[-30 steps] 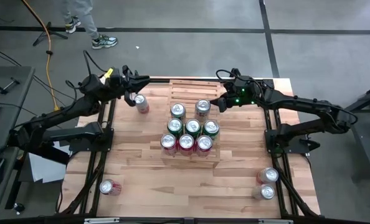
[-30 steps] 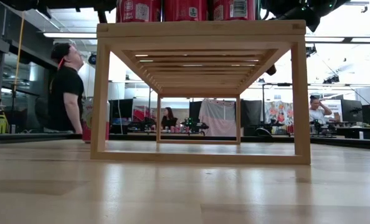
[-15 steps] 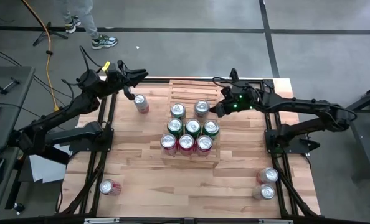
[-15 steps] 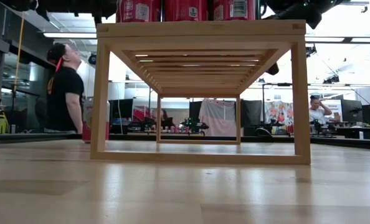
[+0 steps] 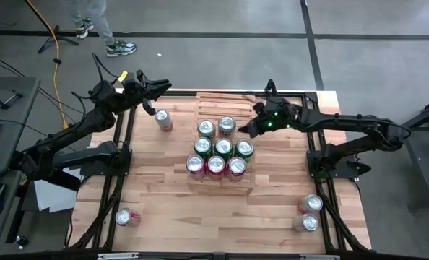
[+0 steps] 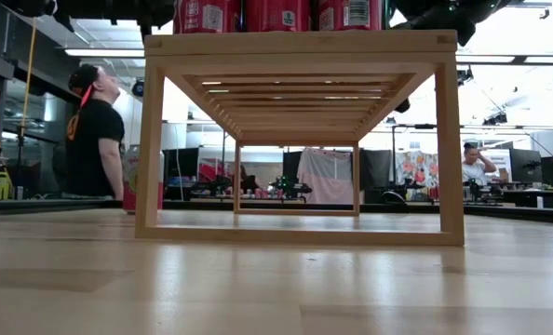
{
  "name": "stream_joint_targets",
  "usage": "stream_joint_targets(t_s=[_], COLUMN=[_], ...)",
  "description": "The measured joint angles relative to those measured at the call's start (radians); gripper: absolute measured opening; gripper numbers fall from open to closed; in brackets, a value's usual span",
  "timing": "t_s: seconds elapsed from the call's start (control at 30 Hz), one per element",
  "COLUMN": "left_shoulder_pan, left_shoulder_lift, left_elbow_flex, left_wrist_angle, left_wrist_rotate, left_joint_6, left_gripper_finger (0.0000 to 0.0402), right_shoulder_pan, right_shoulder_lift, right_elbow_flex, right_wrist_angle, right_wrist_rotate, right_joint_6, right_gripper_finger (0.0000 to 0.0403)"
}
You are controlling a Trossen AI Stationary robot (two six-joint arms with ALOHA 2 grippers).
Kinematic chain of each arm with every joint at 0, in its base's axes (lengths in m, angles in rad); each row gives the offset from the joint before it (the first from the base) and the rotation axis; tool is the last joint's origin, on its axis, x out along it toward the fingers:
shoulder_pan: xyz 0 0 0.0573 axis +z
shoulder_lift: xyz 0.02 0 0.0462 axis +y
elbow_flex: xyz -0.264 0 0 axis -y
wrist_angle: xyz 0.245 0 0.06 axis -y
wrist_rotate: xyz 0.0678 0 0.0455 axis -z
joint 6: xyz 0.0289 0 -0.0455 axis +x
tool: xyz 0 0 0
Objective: Place canned beverage on shelf
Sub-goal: Put the top red-silver soda can on the shelf aligned with the other red-silver soda can
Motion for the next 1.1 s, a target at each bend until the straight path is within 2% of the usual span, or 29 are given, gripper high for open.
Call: stream_joint_targets(t_s=[0.13, 0.3, 0.43, 0.8, 1.0, 1.1], left_shoulder_pan=[0.0, 0.0, 0.0, -0.002, -0.002, -0.002], left_shoulder_lift=[0.0, 0.0, 0.0, 0.0, 0.0, 0.0], left_elbow_flex=[0.0, 0.0, -0.001, -0.001, -0.001, -0.001], left_wrist_angle=[0.0, 0.0, 0.0, 0.0, 0.0, 0.0], left_wrist_rotate=[0.0, 0.0, 0.0, -0.002, -0.002, -0.002], left_joint_6=[-0.015, -0.022, -0.035, -0.078, -0.078, -0.079], left_gripper_finger=[0.0, 0.0, 0.0, 0.0, 0.0, 0.0], right_shoulder_pan=[-0.059, -0.118, -0.108, -0.093, -0.106, -0.104], right_shoulder_lift=[-0.02, 0.01, 0.066, 0.168, 0.266, 0.315], right_elbow_flex=[0.0, 0.002, 0.001, 0.008, 0.145, 0.252], right_wrist_angle=[0.016, 0.114, 0.209, 0.349, 0.342, 0.236], right_wrist_rotate=[0.035, 0.004, -0.066, -0.053, -0.055, -0.065], right_joint_6=[0.008, 0.063, 0.103, 0.143, 0.127, 0.056], right_gripper_finger=[0.0, 0.0, 0.0, 0.0, 0.0, 0.0])
